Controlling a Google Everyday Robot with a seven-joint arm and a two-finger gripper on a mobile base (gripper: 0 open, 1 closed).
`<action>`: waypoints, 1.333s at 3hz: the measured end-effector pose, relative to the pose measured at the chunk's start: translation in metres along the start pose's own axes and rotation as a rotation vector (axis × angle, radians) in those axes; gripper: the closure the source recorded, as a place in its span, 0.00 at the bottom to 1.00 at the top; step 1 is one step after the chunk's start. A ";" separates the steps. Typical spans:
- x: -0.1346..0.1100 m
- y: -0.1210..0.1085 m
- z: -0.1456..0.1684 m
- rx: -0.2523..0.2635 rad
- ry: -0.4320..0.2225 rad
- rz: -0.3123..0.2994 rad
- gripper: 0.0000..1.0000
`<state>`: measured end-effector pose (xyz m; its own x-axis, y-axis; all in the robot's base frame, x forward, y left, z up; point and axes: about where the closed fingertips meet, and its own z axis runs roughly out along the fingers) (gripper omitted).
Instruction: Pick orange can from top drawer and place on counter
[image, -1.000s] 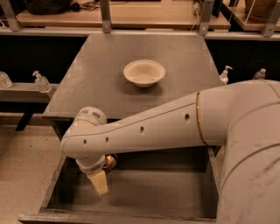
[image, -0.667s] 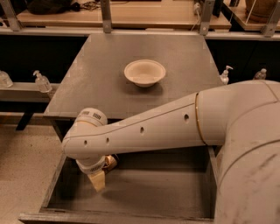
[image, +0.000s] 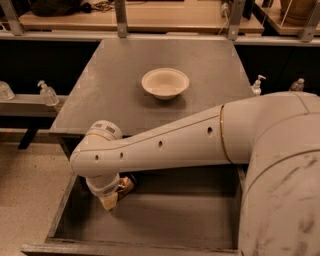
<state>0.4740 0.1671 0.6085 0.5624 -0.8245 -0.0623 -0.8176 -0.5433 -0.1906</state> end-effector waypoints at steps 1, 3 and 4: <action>0.008 0.004 -0.015 0.024 -0.035 -0.001 0.93; 0.044 0.044 -0.091 0.093 -0.077 0.110 1.00; 0.054 0.059 -0.127 0.116 -0.105 0.143 1.00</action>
Offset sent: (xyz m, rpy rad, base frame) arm -0.0202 -0.0941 0.1024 0.1715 -0.0240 -0.1275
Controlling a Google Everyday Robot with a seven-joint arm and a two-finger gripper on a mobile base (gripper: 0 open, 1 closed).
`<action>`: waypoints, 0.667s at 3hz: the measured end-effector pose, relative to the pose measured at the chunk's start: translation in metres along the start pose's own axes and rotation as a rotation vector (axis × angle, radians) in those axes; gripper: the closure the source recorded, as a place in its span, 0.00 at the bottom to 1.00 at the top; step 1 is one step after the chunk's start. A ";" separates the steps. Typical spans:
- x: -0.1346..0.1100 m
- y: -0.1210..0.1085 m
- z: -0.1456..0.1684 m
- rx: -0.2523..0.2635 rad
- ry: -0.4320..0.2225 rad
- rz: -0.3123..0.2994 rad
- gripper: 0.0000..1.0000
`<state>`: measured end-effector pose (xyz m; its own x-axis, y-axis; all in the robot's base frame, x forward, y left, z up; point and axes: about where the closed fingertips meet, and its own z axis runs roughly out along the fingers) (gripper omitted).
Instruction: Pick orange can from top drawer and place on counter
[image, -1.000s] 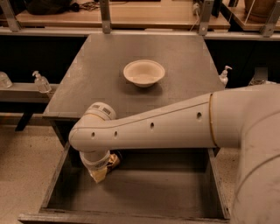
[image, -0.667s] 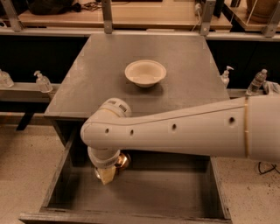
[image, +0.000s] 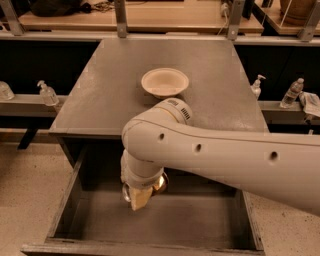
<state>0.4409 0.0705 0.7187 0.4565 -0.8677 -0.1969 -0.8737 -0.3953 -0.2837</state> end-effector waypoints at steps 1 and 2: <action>0.002 0.006 -0.027 0.024 -0.044 0.010 1.00; -0.001 0.011 -0.051 0.031 -0.032 0.017 1.00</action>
Offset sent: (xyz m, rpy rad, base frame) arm -0.0297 -0.0267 0.0687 0.0344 -0.0094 -0.0505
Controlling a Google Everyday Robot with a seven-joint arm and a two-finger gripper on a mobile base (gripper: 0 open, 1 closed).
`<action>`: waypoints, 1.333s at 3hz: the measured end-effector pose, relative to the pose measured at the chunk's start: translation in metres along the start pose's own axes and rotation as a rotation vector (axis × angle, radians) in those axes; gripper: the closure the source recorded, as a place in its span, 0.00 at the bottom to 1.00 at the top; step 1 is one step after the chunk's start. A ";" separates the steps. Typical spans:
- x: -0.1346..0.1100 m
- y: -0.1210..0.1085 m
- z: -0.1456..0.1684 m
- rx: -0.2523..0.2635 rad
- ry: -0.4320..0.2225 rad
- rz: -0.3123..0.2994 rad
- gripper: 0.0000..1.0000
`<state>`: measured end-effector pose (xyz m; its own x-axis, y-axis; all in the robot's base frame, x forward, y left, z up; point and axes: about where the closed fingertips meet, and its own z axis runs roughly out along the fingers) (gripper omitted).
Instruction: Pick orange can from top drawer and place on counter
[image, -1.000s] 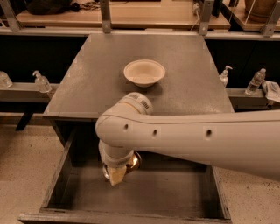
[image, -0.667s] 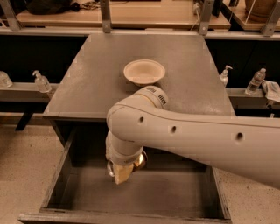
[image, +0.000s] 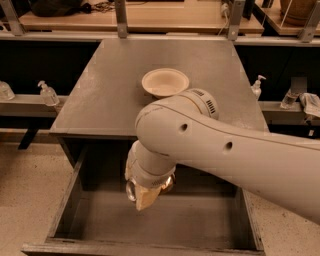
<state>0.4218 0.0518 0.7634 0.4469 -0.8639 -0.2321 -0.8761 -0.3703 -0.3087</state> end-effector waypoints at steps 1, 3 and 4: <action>-0.006 0.003 -0.020 -0.026 0.050 0.019 1.00; -0.002 0.008 -0.030 -0.066 0.089 0.055 1.00; 0.009 0.007 -0.046 -0.076 0.130 0.080 1.00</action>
Offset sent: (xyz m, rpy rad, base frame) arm -0.0139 -0.0107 0.0253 -0.1106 0.0579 -0.0665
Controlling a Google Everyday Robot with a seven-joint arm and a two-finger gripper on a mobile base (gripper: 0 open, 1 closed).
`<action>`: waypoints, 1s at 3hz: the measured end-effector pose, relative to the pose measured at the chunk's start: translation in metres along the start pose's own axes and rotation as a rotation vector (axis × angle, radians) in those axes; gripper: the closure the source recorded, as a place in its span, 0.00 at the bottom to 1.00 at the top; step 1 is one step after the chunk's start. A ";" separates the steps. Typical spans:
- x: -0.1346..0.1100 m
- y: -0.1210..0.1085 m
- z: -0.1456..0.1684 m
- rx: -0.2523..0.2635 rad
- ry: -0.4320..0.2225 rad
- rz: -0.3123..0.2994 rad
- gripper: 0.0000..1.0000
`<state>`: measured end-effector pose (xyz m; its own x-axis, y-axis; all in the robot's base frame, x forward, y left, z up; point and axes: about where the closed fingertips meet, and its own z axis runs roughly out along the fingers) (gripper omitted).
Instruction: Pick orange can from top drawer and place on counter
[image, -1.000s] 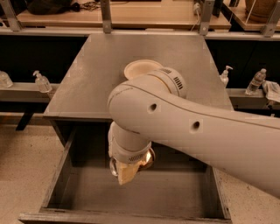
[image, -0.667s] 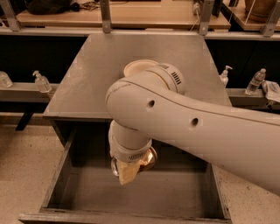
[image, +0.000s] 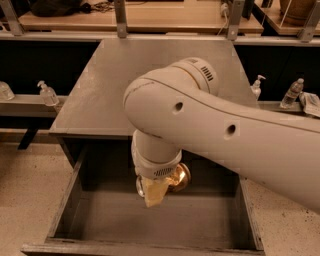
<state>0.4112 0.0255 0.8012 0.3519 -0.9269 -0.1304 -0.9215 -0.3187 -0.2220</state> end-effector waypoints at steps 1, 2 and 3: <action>0.017 -0.009 -0.018 -0.026 0.060 0.012 1.00; 0.038 -0.027 -0.033 -0.031 0.091 0.003 1.00; 0.089 -0.078 -0.060 -0.008 0.094 -0.035 1.00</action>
Offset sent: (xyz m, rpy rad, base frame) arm 0.0600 -0.0528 0.0502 -0.1298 -0.0037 -0.0187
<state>0.5045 -0.0440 0.8645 0.3669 -0.9297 -0.0313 -0.9105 -0.3520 -0.2169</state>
